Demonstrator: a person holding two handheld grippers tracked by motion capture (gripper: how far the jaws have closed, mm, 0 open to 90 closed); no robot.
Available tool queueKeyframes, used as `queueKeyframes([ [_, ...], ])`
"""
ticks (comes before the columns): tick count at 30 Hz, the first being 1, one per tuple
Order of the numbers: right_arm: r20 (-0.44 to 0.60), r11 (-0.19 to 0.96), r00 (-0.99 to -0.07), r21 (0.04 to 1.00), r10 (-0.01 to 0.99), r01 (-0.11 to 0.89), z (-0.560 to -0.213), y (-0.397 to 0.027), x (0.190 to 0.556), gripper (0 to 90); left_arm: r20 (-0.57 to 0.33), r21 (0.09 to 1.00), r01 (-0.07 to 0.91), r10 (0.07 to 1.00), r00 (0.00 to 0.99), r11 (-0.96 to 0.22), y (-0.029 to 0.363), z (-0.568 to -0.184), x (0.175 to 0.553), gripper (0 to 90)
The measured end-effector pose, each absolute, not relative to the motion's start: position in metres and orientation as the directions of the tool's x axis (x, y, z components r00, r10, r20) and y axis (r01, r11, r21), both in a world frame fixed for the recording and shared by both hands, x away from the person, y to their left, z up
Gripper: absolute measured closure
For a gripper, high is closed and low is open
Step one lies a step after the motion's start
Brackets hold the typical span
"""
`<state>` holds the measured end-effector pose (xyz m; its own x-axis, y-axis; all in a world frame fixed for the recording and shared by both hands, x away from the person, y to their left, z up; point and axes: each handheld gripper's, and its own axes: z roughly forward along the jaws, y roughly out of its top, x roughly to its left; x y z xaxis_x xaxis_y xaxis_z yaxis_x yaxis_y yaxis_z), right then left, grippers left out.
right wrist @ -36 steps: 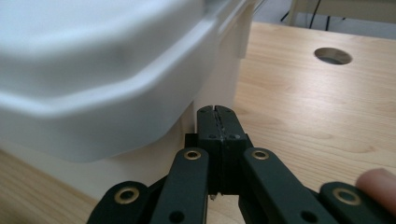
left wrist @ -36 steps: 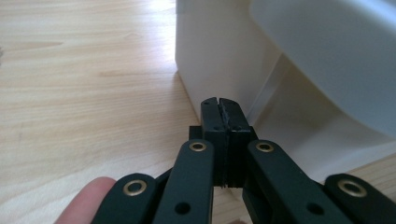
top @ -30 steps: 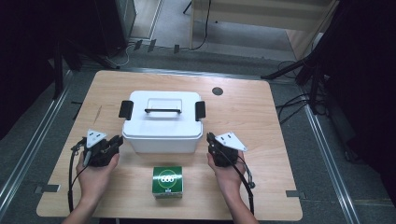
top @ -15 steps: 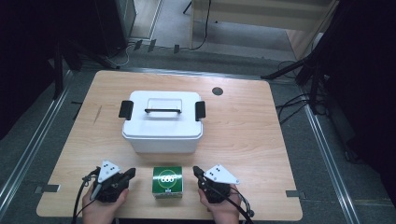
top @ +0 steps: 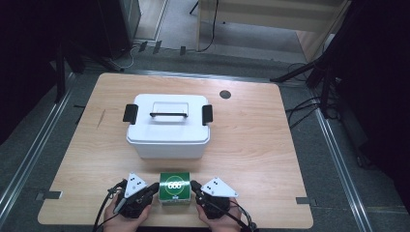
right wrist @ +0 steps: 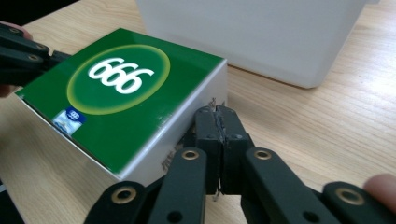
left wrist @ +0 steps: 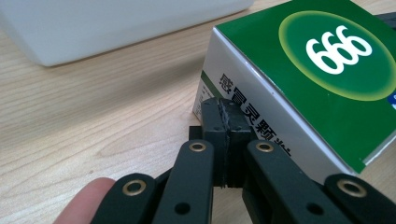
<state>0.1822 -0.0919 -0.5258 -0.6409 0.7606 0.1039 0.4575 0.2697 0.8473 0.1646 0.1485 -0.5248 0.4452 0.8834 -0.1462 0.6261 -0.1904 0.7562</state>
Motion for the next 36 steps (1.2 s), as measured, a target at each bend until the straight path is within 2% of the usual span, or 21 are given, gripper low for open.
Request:
queueKeyframes([
  [9,0.126,0.247,-0.613,0.838,0.78,0.486,-0.523,-0.103,0.185,90.0,-0.132,0.754,0.618,0.869,0.477,-0.224,0.132,-0.524,0.172,90.0],
  [27,0.105,0.192,-0.509,0.847,0.854,0.496,-0.511,-0.165,0.193,90.0,-0.141,0.756,0.599,0.829,0.541,-0.262,0.061,-0.523,0.199,90.0],
  [36,0.126,0.163,-0.468,0.832,0.875,0.53,-0.52,-0.183,0.192,90.0,-0.147,0.759,0.596,0.822,0.55,-0.263,0.044,-0.523,0.204,90.0],
])
